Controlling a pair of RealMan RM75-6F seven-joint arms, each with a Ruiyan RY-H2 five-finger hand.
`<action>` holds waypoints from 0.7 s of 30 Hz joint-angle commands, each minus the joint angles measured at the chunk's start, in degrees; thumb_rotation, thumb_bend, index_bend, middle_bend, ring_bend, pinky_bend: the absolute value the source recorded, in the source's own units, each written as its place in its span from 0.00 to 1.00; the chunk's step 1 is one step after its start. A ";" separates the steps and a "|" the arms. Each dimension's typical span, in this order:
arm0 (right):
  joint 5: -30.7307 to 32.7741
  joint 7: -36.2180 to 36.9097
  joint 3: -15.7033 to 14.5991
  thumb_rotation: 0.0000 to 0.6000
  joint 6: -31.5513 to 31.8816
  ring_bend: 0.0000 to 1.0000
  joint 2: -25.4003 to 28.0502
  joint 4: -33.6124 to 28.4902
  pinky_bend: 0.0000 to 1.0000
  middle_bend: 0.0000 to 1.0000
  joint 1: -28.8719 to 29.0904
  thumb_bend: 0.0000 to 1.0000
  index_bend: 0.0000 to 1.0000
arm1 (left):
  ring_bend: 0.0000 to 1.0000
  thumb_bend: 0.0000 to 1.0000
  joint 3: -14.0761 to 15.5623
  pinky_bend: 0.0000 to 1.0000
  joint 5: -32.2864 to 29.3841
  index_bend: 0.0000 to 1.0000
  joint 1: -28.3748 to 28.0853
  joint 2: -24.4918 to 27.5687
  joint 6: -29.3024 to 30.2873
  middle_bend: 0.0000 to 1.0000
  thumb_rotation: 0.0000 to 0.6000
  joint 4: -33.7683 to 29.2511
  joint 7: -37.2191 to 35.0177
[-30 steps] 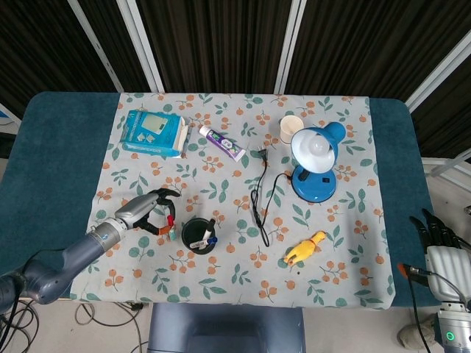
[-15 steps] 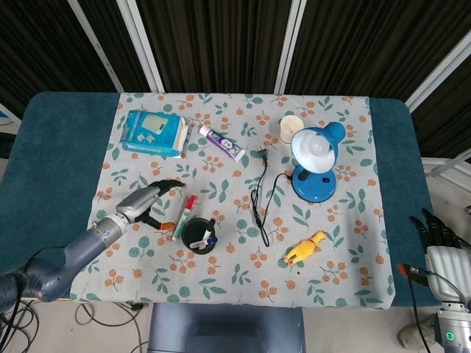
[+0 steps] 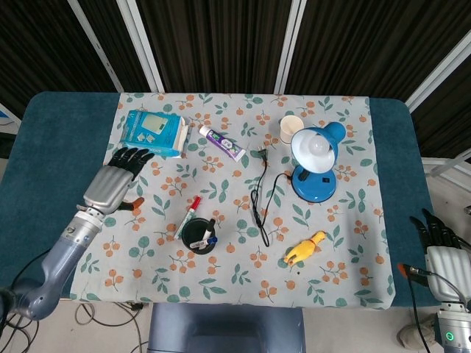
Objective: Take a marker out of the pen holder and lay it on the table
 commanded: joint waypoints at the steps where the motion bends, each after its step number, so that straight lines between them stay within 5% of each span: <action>1: 0.09 -0.05 0.04 1.00 -0.05 0.10 -0.04 0.02 0.18 0.05 0.03 0.16 0.15 | 0.00 0.21 4.29 0.00 -0.66 0.05 7.26 1.90 13.07 0.04 1.00 -6.49 14.34; 5: 0.22 -0.22 0.14 1.00 -0.04 0.10 -0.09 0.00 0.18 0.05 0.05 0.16 0.15 | 0.00 0.21 8.23 0.00 3.68 0.05 12.72 4.36 18.66 0.04 1.00 -9.95 14.00; 11: 0.23 -0.38 0.14 1.00 0.08 0.10 -0.15 -0.05 0.18 0.05 -0.01 0.16 0.15 | 0.00 0.21 12.95 0.00 12.44 0.06 20.59 4.32 25.72 0.04 1.00 -6.61 5.90; 21: 0.18 -0.27 0.15 1.00 0.10 0.10 -0.15 0.06 0.18 0.05 -0.01 0.16 0.15 | 0.00 0.21 12.93 0.00 15.03 0.09 28.06 1.31 30.86 0.04 1.00 2.45 -6.69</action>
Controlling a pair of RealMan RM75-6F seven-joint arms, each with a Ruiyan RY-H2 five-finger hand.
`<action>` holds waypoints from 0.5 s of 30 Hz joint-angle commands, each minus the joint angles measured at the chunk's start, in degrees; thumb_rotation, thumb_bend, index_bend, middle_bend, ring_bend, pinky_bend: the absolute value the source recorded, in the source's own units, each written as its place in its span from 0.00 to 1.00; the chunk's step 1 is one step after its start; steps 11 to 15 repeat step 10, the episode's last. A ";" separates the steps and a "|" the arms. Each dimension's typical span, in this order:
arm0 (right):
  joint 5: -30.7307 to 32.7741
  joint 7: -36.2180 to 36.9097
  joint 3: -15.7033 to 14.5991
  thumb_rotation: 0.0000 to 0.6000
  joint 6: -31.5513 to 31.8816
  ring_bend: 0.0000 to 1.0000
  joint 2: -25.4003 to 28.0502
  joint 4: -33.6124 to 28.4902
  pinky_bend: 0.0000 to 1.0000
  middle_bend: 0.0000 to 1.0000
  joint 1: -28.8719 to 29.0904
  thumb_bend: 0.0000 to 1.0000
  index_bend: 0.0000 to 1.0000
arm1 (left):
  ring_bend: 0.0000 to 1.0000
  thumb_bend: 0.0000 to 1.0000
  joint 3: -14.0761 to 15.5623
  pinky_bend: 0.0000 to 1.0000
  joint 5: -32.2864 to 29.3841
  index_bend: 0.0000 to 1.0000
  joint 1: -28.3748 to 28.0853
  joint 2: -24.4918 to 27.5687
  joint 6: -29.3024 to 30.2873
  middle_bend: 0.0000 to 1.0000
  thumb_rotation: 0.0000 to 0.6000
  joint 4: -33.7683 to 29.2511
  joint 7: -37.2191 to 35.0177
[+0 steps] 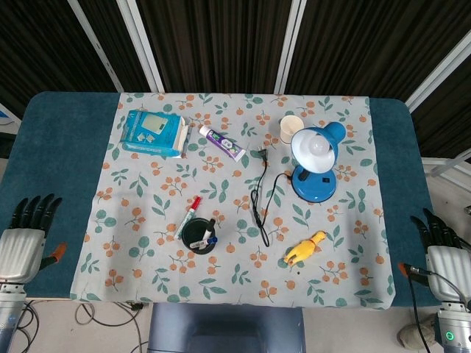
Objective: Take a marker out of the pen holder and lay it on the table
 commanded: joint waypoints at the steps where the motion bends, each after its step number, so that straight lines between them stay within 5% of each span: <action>1: 0.01 0.02 -0.01 1.00 -0.02 0.10 0.02 -0.02 0.18 0.05 0.00 0.16 0.15 | 0.00 0.21 -0.47 0.00 1.15 0.09 2.08 -1.46 1.39 0.04 1.00 3.87 -6.10; 15: -0.06 0.11 -0.08 1.00 -0.07 0.10 0.09 -0.03 0.18 0.05 -0.02 0.16 0.15 | 0.00 0.21 -2.72 0.00 2.18 0.10 3.14 -0.84 0.43 0.04 1.00 5.99 -9.72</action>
